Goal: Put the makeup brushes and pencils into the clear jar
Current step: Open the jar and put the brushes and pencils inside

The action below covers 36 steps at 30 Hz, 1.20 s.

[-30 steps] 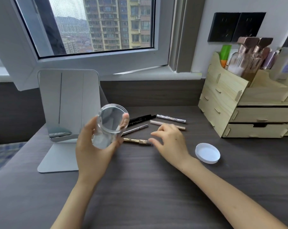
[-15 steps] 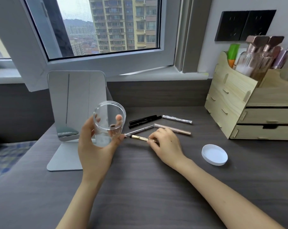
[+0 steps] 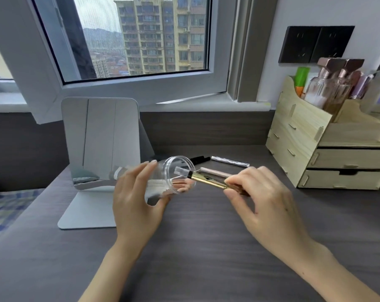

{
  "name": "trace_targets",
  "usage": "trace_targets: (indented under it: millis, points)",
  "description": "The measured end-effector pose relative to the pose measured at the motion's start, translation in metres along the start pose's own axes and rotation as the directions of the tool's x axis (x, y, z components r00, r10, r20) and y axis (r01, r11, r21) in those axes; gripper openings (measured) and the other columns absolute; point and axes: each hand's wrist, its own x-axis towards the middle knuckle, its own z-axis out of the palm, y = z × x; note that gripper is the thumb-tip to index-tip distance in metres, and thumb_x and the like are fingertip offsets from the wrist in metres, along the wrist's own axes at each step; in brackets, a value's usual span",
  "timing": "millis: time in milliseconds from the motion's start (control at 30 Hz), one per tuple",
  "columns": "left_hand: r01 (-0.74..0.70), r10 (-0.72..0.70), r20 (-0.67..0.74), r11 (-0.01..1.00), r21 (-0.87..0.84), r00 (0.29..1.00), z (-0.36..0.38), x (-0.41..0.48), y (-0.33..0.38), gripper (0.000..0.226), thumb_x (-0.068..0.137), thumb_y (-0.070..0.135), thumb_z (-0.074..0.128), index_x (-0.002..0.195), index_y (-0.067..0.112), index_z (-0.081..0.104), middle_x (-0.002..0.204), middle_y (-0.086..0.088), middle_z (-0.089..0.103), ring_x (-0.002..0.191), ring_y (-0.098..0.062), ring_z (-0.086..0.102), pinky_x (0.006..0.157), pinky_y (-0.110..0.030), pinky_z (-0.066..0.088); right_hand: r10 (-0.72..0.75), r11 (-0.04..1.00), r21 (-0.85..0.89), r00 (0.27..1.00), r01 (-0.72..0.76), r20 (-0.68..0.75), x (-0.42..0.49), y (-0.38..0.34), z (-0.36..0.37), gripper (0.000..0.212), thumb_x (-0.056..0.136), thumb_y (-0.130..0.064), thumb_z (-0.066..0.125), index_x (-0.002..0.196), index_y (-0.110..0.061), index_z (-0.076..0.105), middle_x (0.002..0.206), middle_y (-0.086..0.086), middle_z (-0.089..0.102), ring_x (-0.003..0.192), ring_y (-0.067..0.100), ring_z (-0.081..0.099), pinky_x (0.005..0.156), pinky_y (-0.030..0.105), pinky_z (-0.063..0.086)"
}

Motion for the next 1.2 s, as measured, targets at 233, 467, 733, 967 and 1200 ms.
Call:
trace_targets:
  millis: [233,467,733,967,1200]
  points:
    - [-0.085,0.085,0.075,0.996,-0.008,0.994,0.001,-0.002,0.002,0.058,0.072,0.036,0.064,0.125,0.019,0.047,0.121,-0.011,0.059,0.11,-0.022,0.05,0.091,-0.037,0.042,-0.193,0.965,-0.167,0.98,0.2,0.056,0.026,-0.027,0.018,0.017,0.079,-0.024,0.054,0.08,-0.012,0.066,0.073,0.001,0.063,0.071,0.023,0.057,0.049,0.032,0.05]
    - [-0.067,0.068,0.06,0.998,-0.016,0.996,0.0,-0.002,0.001,0.06,0.071,0.033,0.071,0.125,0.021,0.048,0.122,-0.008,0.059,0.112,-0.02,0.05,0.092,-0.034,0.041,-0.11,0.987,0.123,0.992,0.102,0.06,0.04,-0.034,0.044,0.015,0.064,-0.021,0.072,0.067,-0.009,0.062,0.059,0.0,0.064,0.061,0.022,0.051,0.051,0.036,0.049]
    - [-0.066,0.066,0.078,0.998,0.0,0.995,0.001,-0.001,0.0,0.065,0.068,0.028,0.076,0.126,0.022,0.047,0.121,-0.008,0.06,0.111,-0.021,0.05,0.093,-0.033,0.038,-0.247,0.969,0.078,0.947,0.235,0.205,0.035,-0.028,0.05,0.032,0.088,-0.018,0.041,0.075,-0.01,0.069,0.069,0.002,0.069,0.068,0.025,0.049,0.062,0.04,0.049]
    - [-0.042,0.04,0.1,0.999,0.014,0.994,0.001,-0.001,-0.002,0.072,0.063,0.023,0.08,0.126,0.023,0.046,0.12,-0.008,0.06,0.11,-0.021,0.049,0.092,-0.031,0.036,0.189,0.97,0.181,0.972,-0.163,-0.137,0.023,0.025,0.043,0.017,0.083,-0.006,0.056,0.086,-0.007,0.072,0.078,0.005,0.073,0.076,0.024,0.06,0.068,0.026,0.042]
    - [-0.052,0.048,0.116,0.998,0.032,0.992,0.001,-0.001,-0.003,0.081,0.056,0.013,0.086,0.126,0.023,0.046,0.12,-0.01,0.06,0.109,-0.023,0.049,0.092,-0.034,0.036,0.403,0.839,-0.485,0.881,-0.249,0.246,0.021,0.099,0.085,0.024,0.092,-0.024,0.051,0.103,-0.009,0.066,0.106,0.012,0.064,0.1,0.034,0.05,0.081,0.038,0.04]
